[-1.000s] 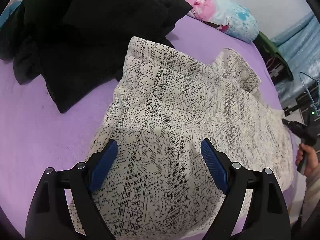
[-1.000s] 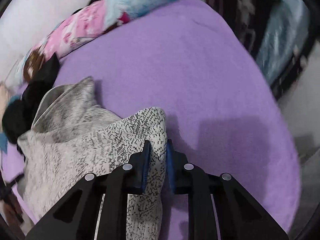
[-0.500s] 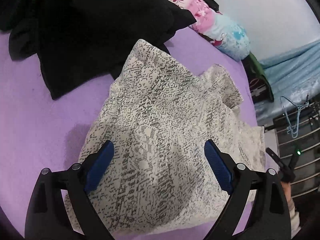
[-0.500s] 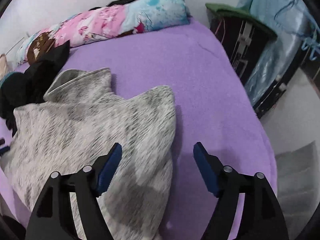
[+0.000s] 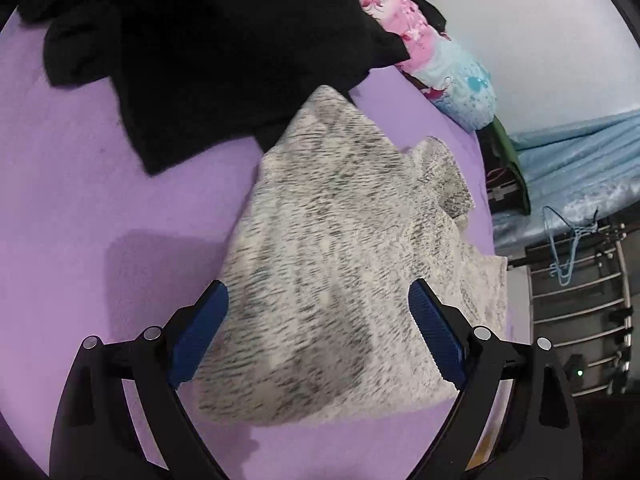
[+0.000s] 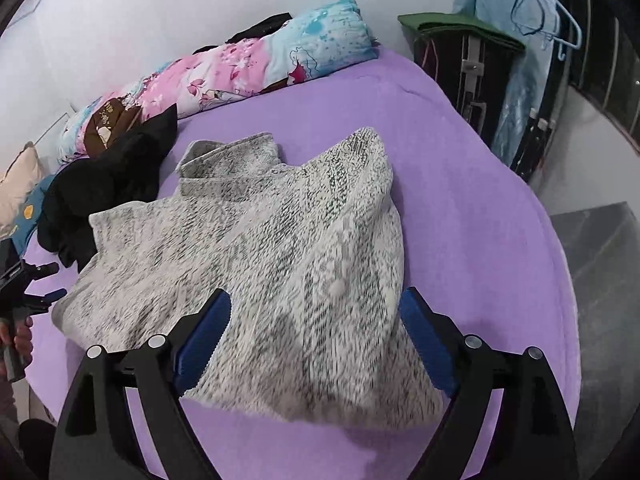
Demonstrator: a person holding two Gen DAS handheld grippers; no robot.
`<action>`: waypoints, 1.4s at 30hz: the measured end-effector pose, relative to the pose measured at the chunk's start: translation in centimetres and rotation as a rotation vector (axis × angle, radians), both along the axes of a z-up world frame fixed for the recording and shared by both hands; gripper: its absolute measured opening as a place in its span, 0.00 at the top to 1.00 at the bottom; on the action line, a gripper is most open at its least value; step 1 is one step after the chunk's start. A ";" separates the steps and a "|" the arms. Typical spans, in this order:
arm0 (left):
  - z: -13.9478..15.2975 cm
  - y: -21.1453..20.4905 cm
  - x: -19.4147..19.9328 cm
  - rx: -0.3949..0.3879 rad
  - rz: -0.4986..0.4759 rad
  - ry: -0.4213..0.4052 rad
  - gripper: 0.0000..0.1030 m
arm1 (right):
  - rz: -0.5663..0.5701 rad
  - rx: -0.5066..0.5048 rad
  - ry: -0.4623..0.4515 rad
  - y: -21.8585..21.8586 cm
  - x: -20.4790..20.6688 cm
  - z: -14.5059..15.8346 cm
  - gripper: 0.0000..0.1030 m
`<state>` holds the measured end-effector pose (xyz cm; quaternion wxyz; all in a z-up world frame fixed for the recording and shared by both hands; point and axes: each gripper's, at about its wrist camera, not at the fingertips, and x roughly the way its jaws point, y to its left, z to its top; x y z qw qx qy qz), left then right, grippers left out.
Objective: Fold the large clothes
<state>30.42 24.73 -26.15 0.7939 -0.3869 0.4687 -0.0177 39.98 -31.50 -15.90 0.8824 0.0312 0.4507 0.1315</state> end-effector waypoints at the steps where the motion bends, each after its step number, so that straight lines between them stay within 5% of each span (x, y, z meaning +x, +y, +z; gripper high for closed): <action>1: -0.2 0.4 -0.3 0.010 0.003 0.011 0.14 | -0.011 -0.001 0.004 -0.4 -0.1 0.0 0.16; 6: -1.1 1.7 -1.0 0.022 -0.018 0.052 0.14 | -0.058 0.020 0.021 -2.5 -0.4 -0.1 0.16; 13: -0.3 2.2 -1.4 0.224 -0.060 0.080 0.14 | -0.079 0.032 0.038 -3.8 -0.2 -0.4 0.16; 18: -0.6 2.1 -1.0 0.284 -0.065 0.108 0.14 | -0.065 0.016 0.043 -3.6 0.1 -0.6 0.16; 36: -1.3 1.4 -0.2 0.243 -0.095 0.106 0.14 | -0.021 -0.034 0.025 -2.1 -0.1 -0.6 0.16; 42: -3.2 2.3 -1.3 0.083 -0.065 0.129 0.14 | 0.016 -0.013 -0.007 -0.2 -0.5 0.1 0.16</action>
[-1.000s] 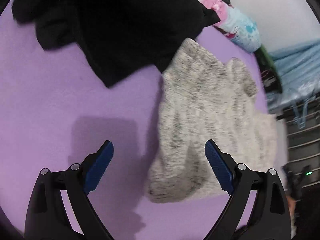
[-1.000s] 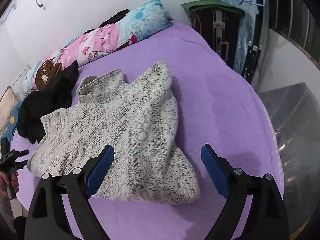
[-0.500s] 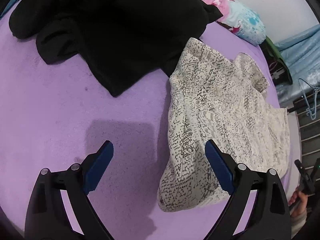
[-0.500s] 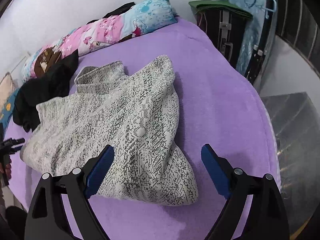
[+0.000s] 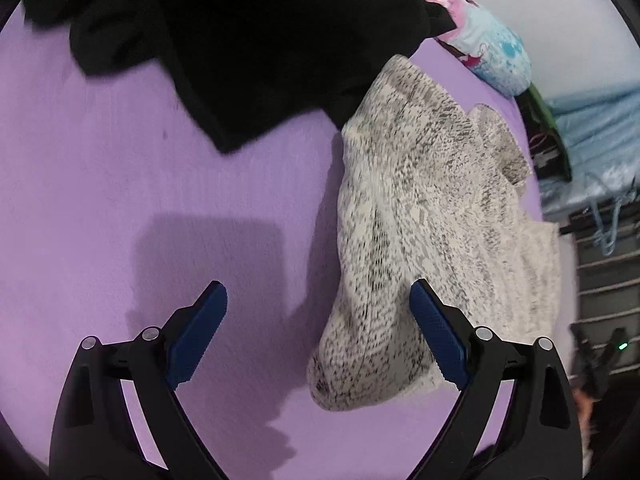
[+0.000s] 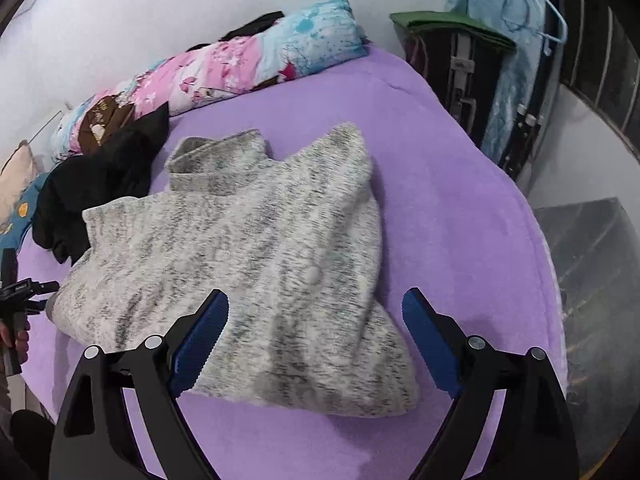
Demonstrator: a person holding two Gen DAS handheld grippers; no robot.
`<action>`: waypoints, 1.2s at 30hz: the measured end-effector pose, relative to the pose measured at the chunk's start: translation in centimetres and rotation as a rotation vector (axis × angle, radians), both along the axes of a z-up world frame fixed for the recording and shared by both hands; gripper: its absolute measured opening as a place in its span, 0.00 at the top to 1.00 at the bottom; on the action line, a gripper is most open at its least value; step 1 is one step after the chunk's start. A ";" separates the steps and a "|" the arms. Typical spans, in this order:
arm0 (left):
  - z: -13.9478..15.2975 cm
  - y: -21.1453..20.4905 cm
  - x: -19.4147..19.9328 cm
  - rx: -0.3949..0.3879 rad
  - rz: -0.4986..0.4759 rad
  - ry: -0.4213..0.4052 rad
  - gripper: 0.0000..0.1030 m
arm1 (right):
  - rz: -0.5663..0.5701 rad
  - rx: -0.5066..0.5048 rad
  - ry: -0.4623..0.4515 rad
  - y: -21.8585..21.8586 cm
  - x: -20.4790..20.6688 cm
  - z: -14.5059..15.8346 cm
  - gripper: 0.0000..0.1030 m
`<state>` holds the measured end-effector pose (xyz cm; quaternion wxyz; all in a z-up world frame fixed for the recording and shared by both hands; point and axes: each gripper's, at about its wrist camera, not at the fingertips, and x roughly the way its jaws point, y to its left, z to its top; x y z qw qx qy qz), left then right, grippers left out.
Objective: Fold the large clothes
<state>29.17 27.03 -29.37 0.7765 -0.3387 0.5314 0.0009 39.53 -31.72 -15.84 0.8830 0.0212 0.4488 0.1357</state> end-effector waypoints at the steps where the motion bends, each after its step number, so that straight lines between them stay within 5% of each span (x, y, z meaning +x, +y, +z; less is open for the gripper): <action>1: -0.3 0.1 -0.2 -0.023 0.005 0.002 0.14 | 0.009 0.005 -0.007 0.6 -0.1 0.1 0.16; 13: -3.6 0.9 -1.5 -0.294 0.086 0.010 0.08 | 0.116 0.148 -0.052 9.6 -1.6 -1.6 0.11; 17: -4.7 -0.5 -0.7 -0.451 0.047 0.000 0.07 | 0.116 0.198 -0.052 11.6 -1.8 -3.1 0.11; 25: -5.7 0.5 -1.1 -0.562 0.111 -0.033 0.08 | 0.100 0.253 -0.077 12.5 -2.3 -6.1 0.11; 28: -6.3 0.6 -1.5 -0.607 0.107 -0.026 0.28 | 0.087 0.263 -0.107 12.6 -2.3 -6.5 0.11; 36: -6.1 -0.3 -1.0 -0.553 0.086 -0.024 0.30 | 0.070 0.210 -0.136 13.4 -1.9 -6.4 0.11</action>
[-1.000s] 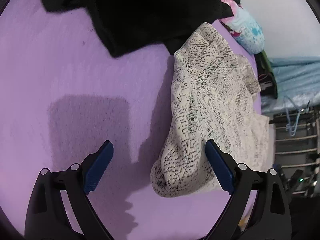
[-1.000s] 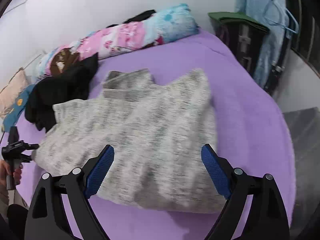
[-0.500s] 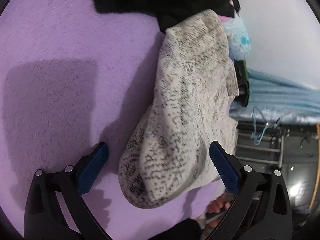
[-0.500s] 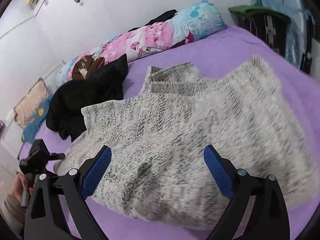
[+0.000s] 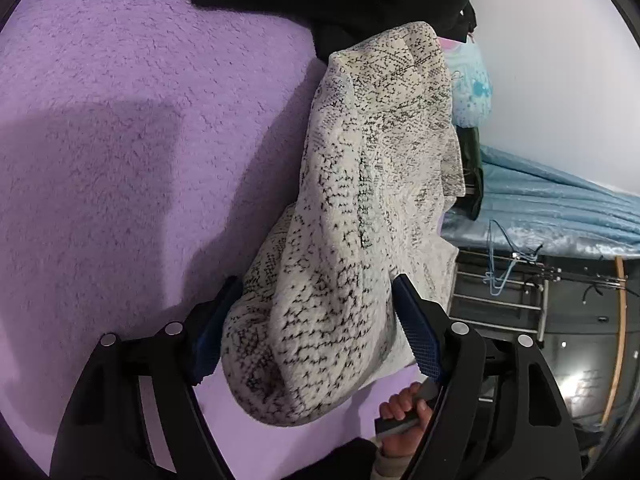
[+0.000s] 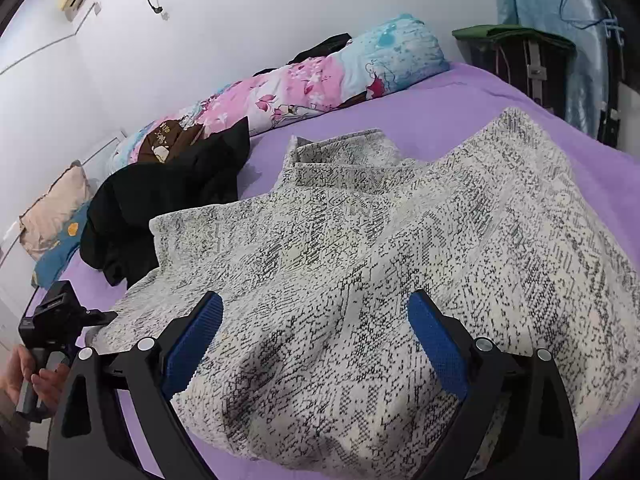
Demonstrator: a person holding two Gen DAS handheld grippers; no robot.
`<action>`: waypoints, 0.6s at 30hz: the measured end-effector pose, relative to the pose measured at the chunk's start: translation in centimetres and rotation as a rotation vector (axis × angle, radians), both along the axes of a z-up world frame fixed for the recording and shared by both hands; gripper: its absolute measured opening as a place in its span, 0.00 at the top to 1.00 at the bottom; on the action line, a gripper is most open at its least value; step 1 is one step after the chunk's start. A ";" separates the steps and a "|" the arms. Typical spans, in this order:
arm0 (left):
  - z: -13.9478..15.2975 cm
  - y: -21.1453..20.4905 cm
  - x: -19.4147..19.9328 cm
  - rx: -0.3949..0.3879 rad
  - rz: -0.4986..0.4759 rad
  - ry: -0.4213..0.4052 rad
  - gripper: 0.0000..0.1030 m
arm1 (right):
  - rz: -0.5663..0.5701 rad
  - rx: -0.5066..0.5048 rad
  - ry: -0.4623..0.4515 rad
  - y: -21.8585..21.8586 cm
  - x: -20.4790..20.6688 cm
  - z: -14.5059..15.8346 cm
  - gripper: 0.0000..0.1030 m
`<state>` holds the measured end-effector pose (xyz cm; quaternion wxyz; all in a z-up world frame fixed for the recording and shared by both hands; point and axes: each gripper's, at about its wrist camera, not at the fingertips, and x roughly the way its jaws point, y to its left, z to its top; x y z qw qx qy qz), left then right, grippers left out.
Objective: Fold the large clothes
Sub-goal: 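Close the left tool on the edge of the folded sweater, then lift the folded sweater off the bed with the left tool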
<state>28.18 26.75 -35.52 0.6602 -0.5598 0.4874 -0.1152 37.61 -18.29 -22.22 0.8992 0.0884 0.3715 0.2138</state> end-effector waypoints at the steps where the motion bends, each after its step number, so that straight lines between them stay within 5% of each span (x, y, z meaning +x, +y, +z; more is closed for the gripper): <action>1: 0.1 0.0 0.1 0.007 0.002 -0.002 0.30 | -0.004 -0.008 -0.008 0.0 0.0 0.1 0.11; 4: 0.5 -0.5 0.2 0.023 0.014 -0.008 0.34 | -0.049 -0.037 -0.032 -0.3 0.1 0.6 0.11; 7: 1.3 -0.9 0.0 0.030 0.044 -0.037 0.49 | -0.107 -0.068 -0.042 -1.1 0.5 1.0 0.11; 12: 3.5 -2.0 -0.5 0.116 0.066 -0.077 0.64 | -0.191 -0.283 -0.025 -1.5 1.3 0.2 0.11; 18: 5.6 -3.0 -0.7 0.148 0.123 -0.081 0.67 | -0.178 -0.248 -0.007 -2.6 1.6 0.1 0.11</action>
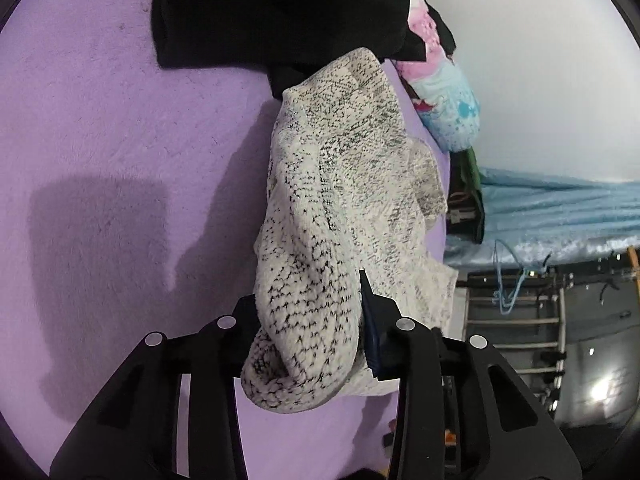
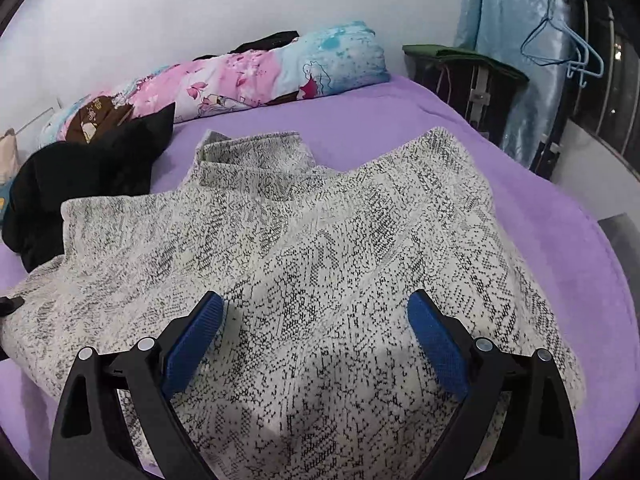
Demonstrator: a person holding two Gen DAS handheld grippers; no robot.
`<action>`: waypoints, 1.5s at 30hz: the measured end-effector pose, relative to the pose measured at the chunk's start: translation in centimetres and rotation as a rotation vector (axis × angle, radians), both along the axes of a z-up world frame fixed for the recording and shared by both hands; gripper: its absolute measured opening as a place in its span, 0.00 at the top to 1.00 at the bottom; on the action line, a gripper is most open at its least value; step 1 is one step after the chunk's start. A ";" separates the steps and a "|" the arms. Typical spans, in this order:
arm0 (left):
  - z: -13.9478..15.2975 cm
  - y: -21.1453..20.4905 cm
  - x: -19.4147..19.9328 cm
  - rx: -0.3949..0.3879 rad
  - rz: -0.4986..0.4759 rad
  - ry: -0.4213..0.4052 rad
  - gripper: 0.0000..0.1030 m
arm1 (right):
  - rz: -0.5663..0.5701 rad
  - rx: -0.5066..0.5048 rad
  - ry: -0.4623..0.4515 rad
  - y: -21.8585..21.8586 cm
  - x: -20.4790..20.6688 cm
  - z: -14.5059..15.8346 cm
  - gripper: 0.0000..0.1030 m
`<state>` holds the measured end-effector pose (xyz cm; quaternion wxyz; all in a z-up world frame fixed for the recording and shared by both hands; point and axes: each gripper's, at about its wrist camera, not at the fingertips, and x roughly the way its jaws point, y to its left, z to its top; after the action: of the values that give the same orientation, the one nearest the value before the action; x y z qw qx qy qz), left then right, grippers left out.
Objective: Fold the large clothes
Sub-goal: 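Lift the folded sweater off the bed with the left tool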
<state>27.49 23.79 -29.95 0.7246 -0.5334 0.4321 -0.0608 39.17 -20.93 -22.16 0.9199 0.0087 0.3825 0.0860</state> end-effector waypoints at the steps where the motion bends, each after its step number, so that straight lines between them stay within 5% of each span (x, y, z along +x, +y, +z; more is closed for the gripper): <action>1: 0.5 -0.2 0.1 0.012 -0.001 -0.004 0.67 | 0.000 0.013 0.003 -0.1 0.1 0.0 0.11; 7: 3.9 -1.5 0.3 0.084 -0.023 -0.024 0.68 | -0.016 0.097 0.015 -1.4 0.4 0.6 0.11; 19: 14.9 -12.2 2.9 0.517 -0.224 -0.152 0.70 | -0.063 0.399 0.024 -5.9 0.2 1.1 0.11; 28: 15.1 -17.4 2.2 0.780 -0.261 -0.184 0.70 | 0.005 0.627 0.152 -10.9 -1.4 3.1 0.10; 32: 14.6 -19.7 2.3 0.897 -0.305 -0.209 0.70 | 0.073 0.534 0.205 -10.9 0.5 9.4 0.08; 39: 14.3 -21.1 2.2 0.965 -0.343 -0.235 0.70 | 0.247 0.260 0.234 -1.1 5.1 24.3 0.06; 42: 14.3 -21.8 2.1 0.992 -0.364 -0.247 0.70 | 0.343 0.079 0.268 6.4 5.9 27.6 0.06; 45: 14.2 -22.5 2.1 1.015 -0.380 -0.255 0.70 | 0.440 -0.036 0.356 13.1 6.6 27.5 0.06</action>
<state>29.54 1.24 -15.77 0.9134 -0.0187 0.4047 -0.0388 45.75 -7.78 5.34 0.7975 -0.0760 0.5323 0.2738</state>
